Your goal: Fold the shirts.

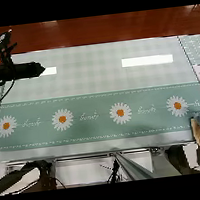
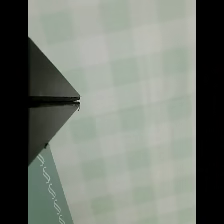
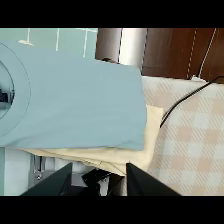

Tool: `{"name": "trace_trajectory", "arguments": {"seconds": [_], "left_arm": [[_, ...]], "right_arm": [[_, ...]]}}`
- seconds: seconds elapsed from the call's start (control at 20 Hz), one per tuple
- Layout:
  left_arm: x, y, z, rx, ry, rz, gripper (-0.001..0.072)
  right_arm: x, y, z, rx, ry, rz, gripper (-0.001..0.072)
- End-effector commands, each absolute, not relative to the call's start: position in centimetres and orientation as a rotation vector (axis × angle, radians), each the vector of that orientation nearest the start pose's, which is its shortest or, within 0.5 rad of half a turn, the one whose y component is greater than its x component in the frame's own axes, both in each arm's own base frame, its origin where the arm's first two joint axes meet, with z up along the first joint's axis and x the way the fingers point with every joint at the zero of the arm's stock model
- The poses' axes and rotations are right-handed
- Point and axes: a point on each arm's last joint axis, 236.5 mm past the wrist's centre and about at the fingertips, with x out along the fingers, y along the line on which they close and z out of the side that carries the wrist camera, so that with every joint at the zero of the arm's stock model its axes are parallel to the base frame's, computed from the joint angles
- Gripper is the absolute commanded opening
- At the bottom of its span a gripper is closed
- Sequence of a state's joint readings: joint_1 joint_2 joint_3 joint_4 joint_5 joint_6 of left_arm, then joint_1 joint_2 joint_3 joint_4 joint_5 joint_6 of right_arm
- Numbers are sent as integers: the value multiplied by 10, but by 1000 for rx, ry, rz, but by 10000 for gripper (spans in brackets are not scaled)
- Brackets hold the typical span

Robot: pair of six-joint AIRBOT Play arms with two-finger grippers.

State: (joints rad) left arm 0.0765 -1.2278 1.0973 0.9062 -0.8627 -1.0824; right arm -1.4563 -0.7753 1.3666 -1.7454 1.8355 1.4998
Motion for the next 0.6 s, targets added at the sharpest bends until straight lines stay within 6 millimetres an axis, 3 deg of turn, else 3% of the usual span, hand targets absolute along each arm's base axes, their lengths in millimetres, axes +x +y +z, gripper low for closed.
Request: {"name": "trace_trajectory", "arguments": {"seconds": [0.0, 0.1, 0.15, 0.2, 0.25, 0.3, 0.4, 0.5, 0.55], "left_arm": [[440, -78, 90, -218, 821, -409, 25], [441, -83, 113, -199, 798, -440, 27], [443, -85, 125, -188, 779, -449, 77], [447, -86, 132, -181, 758, -450, 217], [449, -88, 135, -179, 746, -450, 431], [446, -92, 134, -179, 757, -462, 523], [428, -112, 125, -160, 826, -532, 523], [402, -132, 107, -68, 932, -602, 523], [389, -137, 96, -20, 996, -601, 523]], "right_arm": [[46, -242, 202, 739, 877, -1196, 299], [122, -252, 236, 719, 608, -955, 294], [159, -251, 262, 707, 464, -819, 292], [185, -245, 285, 705, 362, -705, 291], [204, -237, 300, 688, 308, -612, 291], [218, -228, 303, 657, 316, -552, 291], [252, -195, 290, 571, 422, -399, 305], [287, -154, 267, 493, 560, -245, 433], [301, -133, 252, 442, 638, -179, 433]]}}
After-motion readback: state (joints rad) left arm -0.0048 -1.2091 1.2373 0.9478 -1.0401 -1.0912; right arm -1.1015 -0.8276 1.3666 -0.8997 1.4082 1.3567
